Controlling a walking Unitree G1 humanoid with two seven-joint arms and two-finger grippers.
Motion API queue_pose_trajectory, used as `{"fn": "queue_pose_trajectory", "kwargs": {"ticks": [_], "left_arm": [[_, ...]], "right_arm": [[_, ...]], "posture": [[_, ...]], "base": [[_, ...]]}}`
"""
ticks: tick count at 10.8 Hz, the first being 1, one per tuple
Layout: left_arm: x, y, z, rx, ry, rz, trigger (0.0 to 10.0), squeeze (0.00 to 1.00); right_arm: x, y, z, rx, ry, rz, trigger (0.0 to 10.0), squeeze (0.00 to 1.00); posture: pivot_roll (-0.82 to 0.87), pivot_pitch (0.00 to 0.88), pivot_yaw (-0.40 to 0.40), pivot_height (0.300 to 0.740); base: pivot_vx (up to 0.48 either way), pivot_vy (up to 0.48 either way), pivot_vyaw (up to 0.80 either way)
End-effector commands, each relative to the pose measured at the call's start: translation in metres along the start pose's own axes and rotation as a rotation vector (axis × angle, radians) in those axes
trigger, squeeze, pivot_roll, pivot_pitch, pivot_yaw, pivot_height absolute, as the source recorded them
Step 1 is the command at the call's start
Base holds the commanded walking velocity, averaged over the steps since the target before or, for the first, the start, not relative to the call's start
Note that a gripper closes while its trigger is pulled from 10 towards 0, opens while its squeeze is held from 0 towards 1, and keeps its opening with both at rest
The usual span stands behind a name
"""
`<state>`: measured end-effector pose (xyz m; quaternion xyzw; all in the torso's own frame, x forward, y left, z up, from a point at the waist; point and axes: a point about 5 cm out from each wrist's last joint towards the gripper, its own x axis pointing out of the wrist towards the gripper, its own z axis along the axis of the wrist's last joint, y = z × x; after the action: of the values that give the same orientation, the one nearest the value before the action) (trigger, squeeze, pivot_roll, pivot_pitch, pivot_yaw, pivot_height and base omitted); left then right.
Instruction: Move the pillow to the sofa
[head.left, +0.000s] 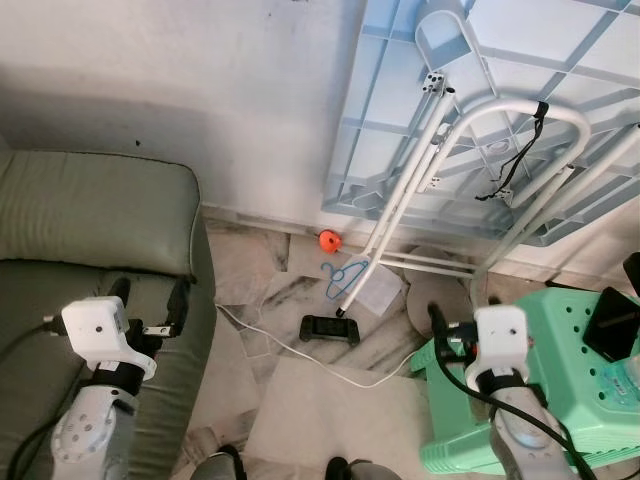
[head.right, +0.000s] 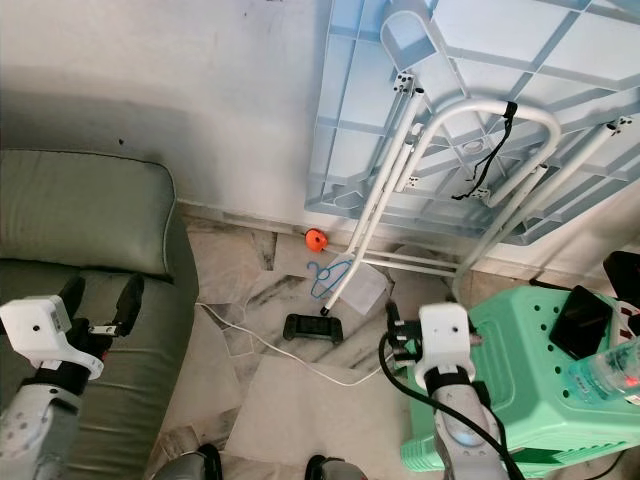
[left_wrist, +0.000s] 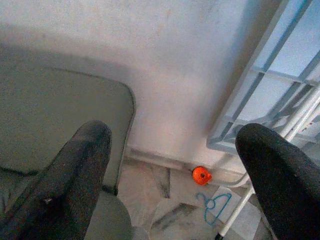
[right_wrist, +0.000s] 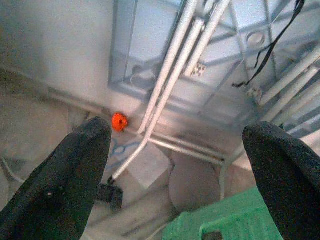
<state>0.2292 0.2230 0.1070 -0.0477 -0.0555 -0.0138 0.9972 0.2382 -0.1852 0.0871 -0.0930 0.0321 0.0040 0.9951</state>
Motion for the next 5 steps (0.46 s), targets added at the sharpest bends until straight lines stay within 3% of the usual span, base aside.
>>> {"fn": "queue_pose_trajectory", "kwargs": {"ticks": [1,2,4,5], "left_arm": [[0.0,-0.003,0.008,0.015,-0.019,-0.017,10.0,0.0],[0.003,-0.004,0.014,-0.004,-0.039,-0.004,10.0,0.0],[0.004,-0.013,0.004,-0.008,-0.004,-0.007,10.0,0.0],[0.007,-0.015,0.003,0.016,0.01,0.0,10.0,0.0]], "right_arm": [[-0.004,-0.009,0.009,0.008,-0.026,-0.028,10.0,0.0],[-0.003,-0.01,0.012,0.014,-0.036,-0.033,10.0,0.0],[0.0,-0.009,0.013,-0.02,-0.04,-0.007,10.0,0.0],[0.001,-0.007,0.015,-0.031,-0.045,0.004,10.0,0.0]], "posture": [[-0.03,0.178,-0.082,0.74],[-0.03,0.178,-0.084,0.74],[-0.03,0.177,-0.093,0.74],[-0.03,0.177,-0.097,0.74]], "base": [[0.0,0.0,0.0],[0.0,0.0,0.0],[0.0,0.0,0.0],[0.0,0.0,0.46]]}}
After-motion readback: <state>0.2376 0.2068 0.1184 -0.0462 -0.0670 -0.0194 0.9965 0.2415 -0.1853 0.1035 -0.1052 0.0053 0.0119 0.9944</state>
